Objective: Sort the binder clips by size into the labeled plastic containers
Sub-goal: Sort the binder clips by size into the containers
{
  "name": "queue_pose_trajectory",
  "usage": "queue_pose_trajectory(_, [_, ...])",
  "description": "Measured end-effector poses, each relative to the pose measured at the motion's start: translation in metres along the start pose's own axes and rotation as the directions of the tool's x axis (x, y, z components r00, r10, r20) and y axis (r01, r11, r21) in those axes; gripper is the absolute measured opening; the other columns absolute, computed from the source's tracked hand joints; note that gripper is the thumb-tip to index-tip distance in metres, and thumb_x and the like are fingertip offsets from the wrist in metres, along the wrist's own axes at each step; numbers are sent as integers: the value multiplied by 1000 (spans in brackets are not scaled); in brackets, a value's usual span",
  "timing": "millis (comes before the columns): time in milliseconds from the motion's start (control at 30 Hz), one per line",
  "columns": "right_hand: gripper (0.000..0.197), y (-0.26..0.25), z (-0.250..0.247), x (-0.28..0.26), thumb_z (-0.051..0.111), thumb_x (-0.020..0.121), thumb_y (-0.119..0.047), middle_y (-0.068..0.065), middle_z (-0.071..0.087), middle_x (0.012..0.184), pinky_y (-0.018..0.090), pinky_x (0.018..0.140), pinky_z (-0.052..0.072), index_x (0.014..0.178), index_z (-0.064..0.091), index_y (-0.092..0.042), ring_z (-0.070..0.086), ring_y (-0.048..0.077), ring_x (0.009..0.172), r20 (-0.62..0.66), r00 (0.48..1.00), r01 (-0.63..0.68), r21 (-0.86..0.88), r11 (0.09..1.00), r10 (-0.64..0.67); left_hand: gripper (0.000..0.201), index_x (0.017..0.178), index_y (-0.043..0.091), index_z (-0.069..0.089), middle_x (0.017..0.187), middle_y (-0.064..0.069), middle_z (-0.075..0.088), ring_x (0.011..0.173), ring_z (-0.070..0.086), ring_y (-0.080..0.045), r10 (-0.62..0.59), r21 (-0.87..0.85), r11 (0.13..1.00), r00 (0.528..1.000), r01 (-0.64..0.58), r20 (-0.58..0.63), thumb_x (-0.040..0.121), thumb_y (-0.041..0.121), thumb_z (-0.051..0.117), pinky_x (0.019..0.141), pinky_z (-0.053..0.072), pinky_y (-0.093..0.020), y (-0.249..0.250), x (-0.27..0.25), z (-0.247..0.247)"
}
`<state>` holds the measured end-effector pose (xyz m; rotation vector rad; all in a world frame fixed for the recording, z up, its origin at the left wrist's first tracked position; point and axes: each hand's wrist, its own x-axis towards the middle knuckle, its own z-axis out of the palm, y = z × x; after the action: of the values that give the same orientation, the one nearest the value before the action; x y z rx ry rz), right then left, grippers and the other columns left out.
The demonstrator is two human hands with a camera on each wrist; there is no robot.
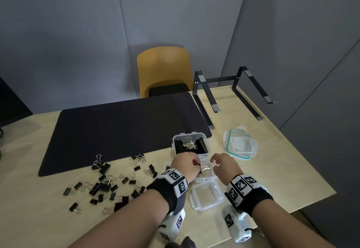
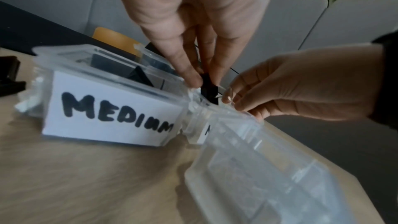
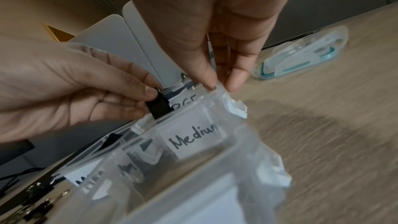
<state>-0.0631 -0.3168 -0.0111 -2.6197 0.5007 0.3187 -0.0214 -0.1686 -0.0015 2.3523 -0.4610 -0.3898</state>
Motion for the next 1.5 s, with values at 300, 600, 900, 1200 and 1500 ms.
queue_pose_trajectory(300, [32,-2,1,-1,45,88,-6,7,54,116,27,87,40,115,59,-16,53,24,108,-17,1000,-4,-3,1000,4,27,109,21,68,114,-1,47,108,46,-20,98,276,954,991,-119,87,94,23,46,84,42,-27,-11,-2,1])
queue_pose_trajectory(600, [31,-15,-2,-6,49,87,-14,5,51,117,31,94,41,115,59,-18,49,24,112,-116,993,24,-57,998,-30,23,110,28,64,113,6,51,111,45,-14,82,205,977,994,-66,-74,91,27,51,94,43,-30,-42,-19,-30])
queue_pose_trajectory(900, [24,-81,1,-17,53,87,-16,1,58,110,20,78,38,110,63,-16,54,14,88,-146,968,218,72,973,-206,24,111,25,63,122,3,51,113,49,-15,-84,149,984,990,100,-114,89,30,55,97,44,-31,-100,-39,-81])
queue_pose_trajectory(1200, [26,-148,49,-21,50,87,-14,5,60,110,27,87,45,110,63,-14,58,19,99,9,963,266,97,959,-268,22,107,24,63,118,-2,54,107,53,-19,-274,177,938,950,299,-151,86,26,58,94,45,-31,-179,-55,-134])
queue_pose_trajectory(1500, [33,-197,88,6,52,87,-14,8,56,122,27,89,42,119,57,-13,55,23,111,59,962,265,24,964,-266,39,121,18,51,124,-6,46,104,53,-21,-371,91,916,911,392,-182,84,7,56,80,45,-27,-227,-52,-164])
